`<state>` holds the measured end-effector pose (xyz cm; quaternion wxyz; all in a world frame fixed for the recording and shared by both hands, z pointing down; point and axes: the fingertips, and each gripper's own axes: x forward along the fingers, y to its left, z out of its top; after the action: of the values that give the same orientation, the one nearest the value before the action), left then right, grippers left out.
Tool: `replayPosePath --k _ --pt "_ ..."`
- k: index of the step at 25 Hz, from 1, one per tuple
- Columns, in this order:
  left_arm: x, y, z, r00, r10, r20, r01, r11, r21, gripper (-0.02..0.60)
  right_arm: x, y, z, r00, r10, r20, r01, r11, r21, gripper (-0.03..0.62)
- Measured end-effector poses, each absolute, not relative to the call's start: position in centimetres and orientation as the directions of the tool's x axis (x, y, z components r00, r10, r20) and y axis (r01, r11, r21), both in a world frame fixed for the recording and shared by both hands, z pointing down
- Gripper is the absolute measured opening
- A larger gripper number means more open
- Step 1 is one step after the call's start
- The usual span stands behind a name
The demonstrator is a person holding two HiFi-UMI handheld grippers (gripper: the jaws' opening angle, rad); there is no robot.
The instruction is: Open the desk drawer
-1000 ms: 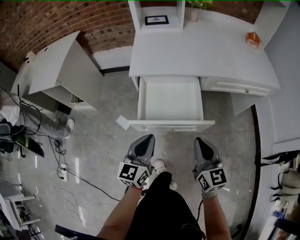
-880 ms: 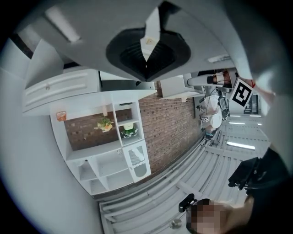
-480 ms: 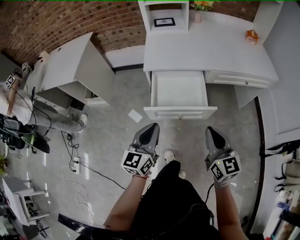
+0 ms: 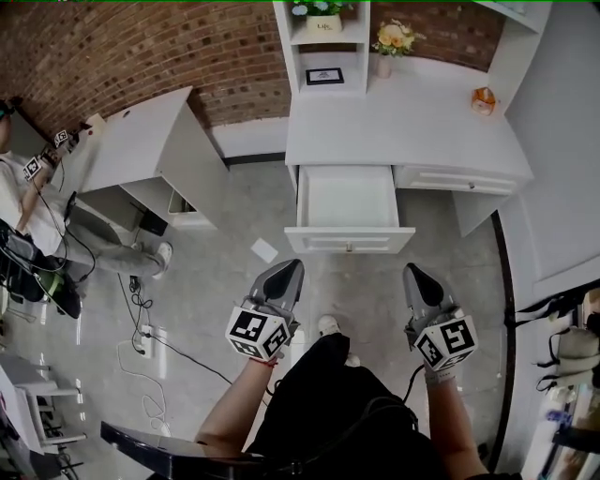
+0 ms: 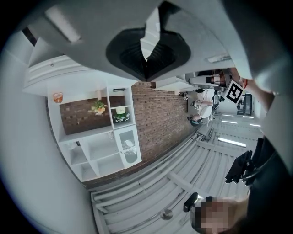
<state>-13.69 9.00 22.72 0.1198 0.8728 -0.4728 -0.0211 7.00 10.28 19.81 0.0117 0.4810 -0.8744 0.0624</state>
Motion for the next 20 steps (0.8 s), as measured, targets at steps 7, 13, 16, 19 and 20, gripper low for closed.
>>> replayPosePath --k 7,13,16,19,20 --pt "-14.7 10.4 19.9 0.527 -0.849 0.036 -0.833 -0.508 0.22 0.002 7.8 12.1 17.9 -0.53 -0.847 0.042 -0.846 0.524 -0.102 0.002" --pt "-15.2 11.3 19.6 0.515 -0.857 0.035 -0.84 -0.496 0.222 0.002 7.7 13.4 16.5 -0.528 -0.848 0.042 -0.847 0.523 -0.089 0.002" --pt "-15.0 11.9 19.9 0.515 -0.856 0.041 -0.84 -0.495 0.223 0.002 8.0 13.8 16.6 -0.528 -0.848 0.04 -0.847 0.523 -0.091 0.002" --pt "-15.1 12.3 19.5 0.508 -0.86 0.04 -0.843 -0.488 0.227 0.002 7.8 14.2 16.4 -0.536 -0.844 0.04 -0.842 0.53 -0.098 0.002" --pt "-15.1 12.5 19.4 0.508 -0.861 0.038 -0.843 -0.487 0.228 0.002 7.6 14.4 16.4 -0.54 -0.841 0.041 -0.84 0.534 -0.099 0.002"
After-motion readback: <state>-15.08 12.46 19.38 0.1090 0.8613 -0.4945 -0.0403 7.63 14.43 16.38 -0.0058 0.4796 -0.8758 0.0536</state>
